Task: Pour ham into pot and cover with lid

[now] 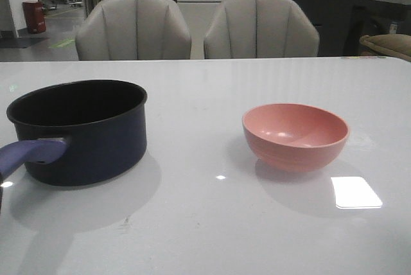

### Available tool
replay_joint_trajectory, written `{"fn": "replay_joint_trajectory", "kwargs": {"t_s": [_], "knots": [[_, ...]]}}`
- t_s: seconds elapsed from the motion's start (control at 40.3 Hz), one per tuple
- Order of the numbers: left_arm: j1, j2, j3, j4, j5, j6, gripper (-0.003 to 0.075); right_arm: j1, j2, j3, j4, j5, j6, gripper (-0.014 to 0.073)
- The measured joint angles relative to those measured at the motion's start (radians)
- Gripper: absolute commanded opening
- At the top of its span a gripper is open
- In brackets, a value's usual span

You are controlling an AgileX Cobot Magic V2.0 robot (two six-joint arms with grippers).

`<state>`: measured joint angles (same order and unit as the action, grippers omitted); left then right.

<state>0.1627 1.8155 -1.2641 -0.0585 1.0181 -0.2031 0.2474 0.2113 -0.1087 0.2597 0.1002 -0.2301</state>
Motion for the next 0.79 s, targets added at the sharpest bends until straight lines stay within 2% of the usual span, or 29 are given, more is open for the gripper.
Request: {"fn": "replay_joint_trajectory", "kwargs": {"t_s": [0.397,0.793], "knots": [[0.000,0.035,0.000,-0.009,-0.013,0.019,0.0632,0.000,0.000,0.000,0.000,0.000,0.000,0.0155],[0.000,0.061,-0.006,0.010,-0.019,0.019,0.0337,0.000,0.000,0.000,0.000,0.000,0.000,0.0155]]}}
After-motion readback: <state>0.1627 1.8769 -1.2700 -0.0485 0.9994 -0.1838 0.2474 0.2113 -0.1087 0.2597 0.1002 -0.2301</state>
